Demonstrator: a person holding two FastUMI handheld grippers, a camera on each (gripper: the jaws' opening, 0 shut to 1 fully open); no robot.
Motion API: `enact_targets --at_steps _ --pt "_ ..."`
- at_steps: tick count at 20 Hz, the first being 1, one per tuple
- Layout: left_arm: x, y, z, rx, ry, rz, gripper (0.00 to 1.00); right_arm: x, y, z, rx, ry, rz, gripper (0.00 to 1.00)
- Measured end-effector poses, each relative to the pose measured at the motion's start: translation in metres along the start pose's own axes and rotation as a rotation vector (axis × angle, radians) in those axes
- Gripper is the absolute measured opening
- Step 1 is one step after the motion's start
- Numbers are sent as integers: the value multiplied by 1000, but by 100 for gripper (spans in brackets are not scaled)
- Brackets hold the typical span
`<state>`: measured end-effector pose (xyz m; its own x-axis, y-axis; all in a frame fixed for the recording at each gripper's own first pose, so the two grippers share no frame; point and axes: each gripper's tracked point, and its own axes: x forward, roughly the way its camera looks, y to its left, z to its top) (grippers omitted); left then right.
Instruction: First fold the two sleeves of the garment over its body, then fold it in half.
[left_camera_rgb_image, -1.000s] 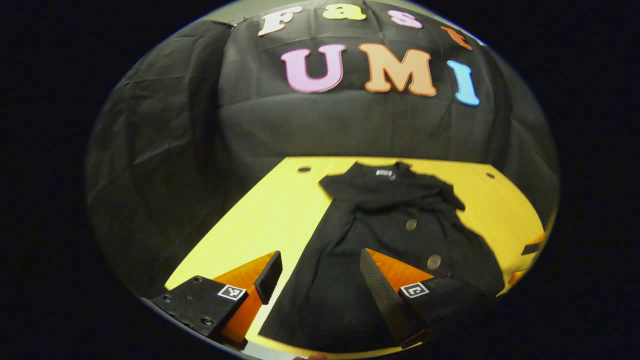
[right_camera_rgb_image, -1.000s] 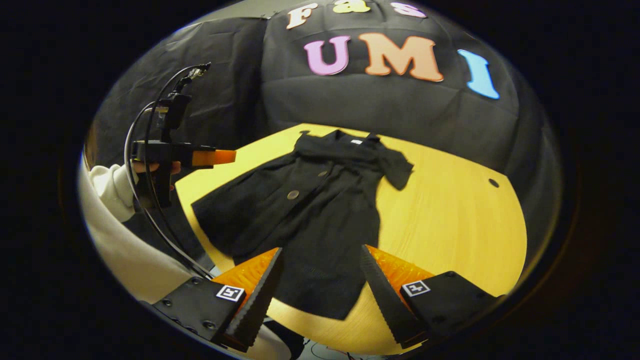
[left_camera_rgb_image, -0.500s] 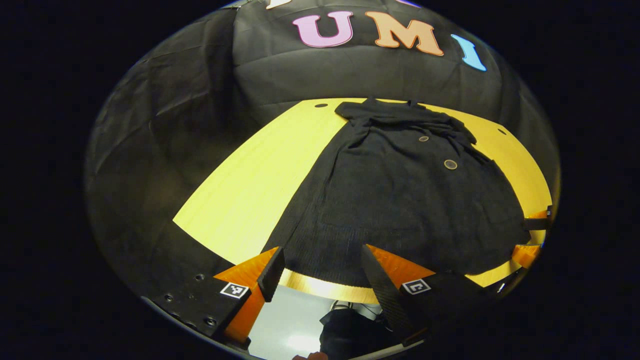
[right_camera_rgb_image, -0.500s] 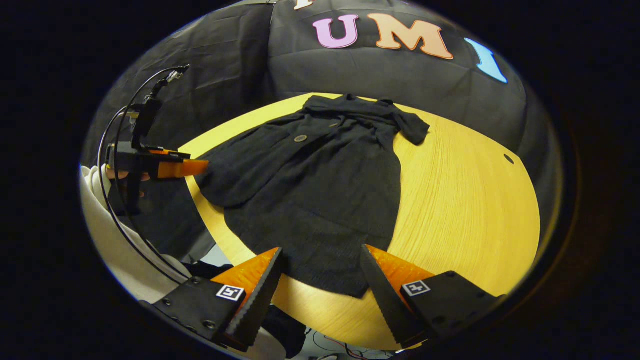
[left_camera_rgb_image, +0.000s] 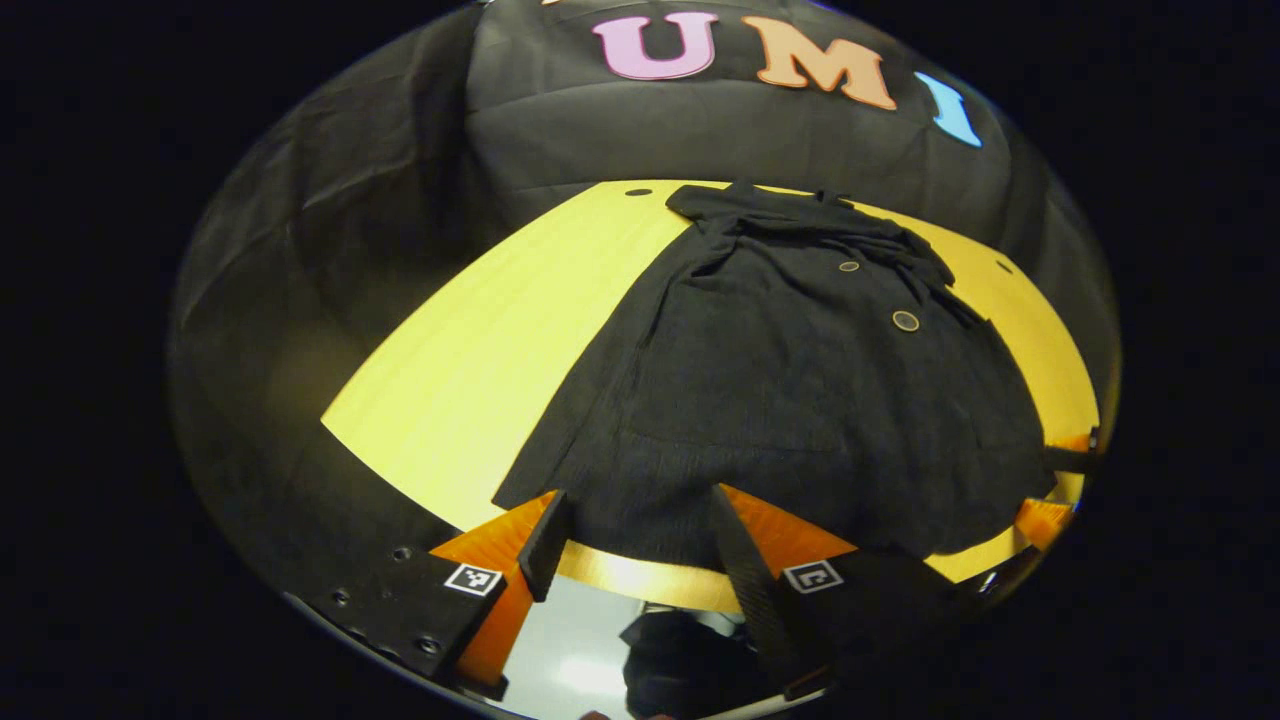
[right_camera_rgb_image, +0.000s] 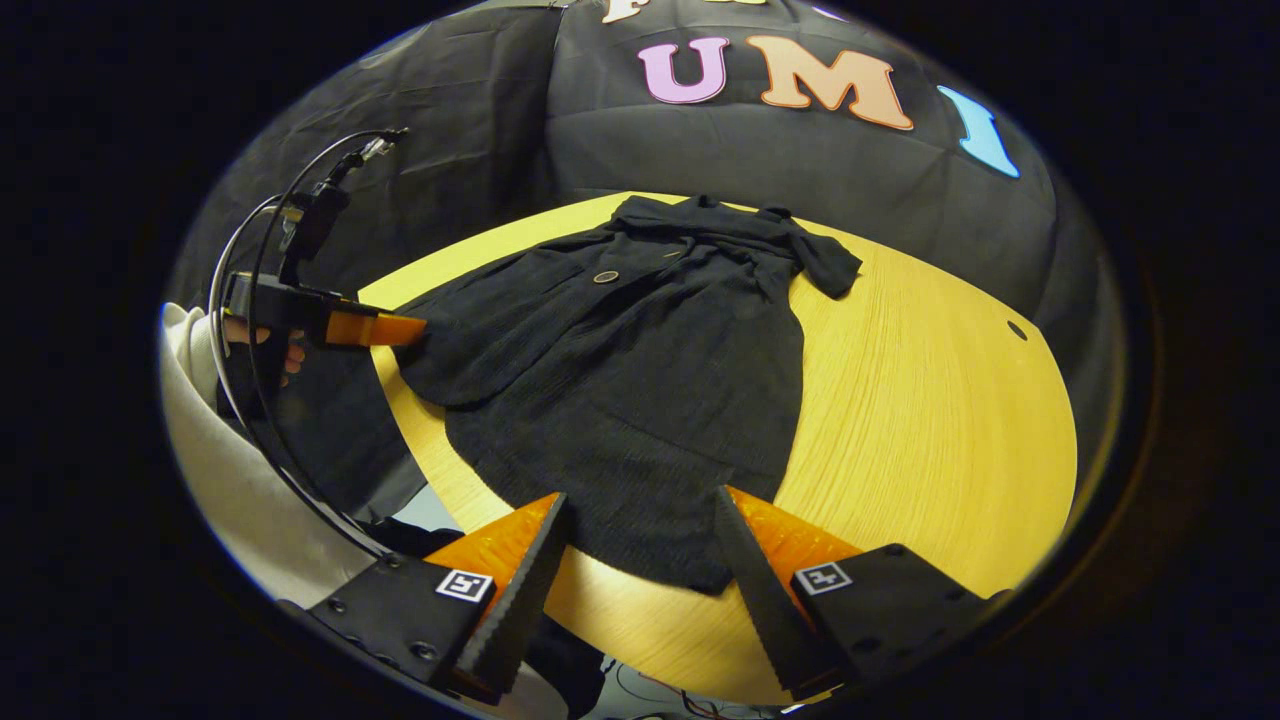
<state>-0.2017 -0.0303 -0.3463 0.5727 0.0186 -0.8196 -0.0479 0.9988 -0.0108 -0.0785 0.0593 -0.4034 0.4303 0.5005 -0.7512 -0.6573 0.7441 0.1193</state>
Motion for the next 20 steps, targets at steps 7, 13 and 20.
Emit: enact_targets --at_steps 7,13,20 --pt "0 -26 -1 134 -4 -56 31 4 13 4 60 -11 -2 32" --pt "-1 -28 3 227 -7 -60 1 3 11 12 134 0 9 11" --pt "-5 -40 71 119 -95 -128 0 -8 -12 80 102 -95 2 7"
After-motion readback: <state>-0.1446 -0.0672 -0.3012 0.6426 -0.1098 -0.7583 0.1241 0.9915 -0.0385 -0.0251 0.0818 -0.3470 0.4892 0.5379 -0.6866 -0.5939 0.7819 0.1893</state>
